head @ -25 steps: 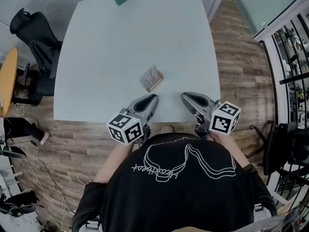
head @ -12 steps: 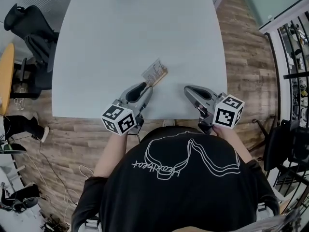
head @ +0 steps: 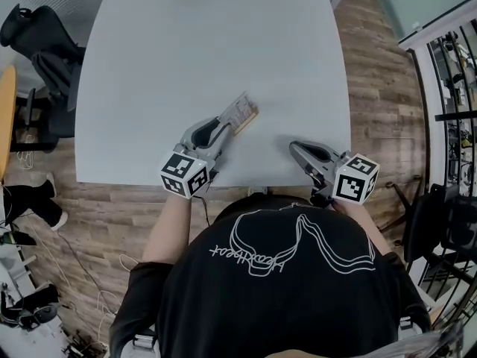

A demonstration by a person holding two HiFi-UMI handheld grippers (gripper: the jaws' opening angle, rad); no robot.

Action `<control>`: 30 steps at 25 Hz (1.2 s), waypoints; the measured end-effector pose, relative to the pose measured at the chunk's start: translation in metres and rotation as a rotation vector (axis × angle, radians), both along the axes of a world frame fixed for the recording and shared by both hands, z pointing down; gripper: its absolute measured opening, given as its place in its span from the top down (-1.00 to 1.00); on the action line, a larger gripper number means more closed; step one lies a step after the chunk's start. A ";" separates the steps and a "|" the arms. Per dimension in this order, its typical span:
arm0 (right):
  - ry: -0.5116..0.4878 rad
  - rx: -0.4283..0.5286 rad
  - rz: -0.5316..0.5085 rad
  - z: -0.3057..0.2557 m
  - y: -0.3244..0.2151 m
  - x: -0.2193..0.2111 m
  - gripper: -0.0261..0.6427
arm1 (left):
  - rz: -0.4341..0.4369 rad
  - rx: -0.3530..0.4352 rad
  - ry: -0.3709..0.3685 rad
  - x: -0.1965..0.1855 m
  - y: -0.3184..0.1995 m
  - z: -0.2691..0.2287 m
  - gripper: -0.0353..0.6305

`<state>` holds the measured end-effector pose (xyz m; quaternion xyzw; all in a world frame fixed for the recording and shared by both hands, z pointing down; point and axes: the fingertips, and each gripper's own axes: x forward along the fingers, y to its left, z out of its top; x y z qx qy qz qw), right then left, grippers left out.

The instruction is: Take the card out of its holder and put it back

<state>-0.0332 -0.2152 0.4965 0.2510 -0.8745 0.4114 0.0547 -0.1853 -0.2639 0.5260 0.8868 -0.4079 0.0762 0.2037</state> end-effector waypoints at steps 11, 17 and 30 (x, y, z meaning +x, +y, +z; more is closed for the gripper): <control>0.036 -0.036 -0.005 0.009 0.010 0.002 0.89 | 0.046 0.030 0.007 0.013 -0.008 0.008 0.76; 0.023 -0.039 -0.011 0.010 0.009 0.003 0.89 | 0.042 0.041 -0.007 0.017 -0.009 0.007 0.80; 0.018 -0.052 -0.014 0.013 0.007 0.002 0.89 | 0.046 0.079 -0.043 0.017 -0.012 -0.002 0.82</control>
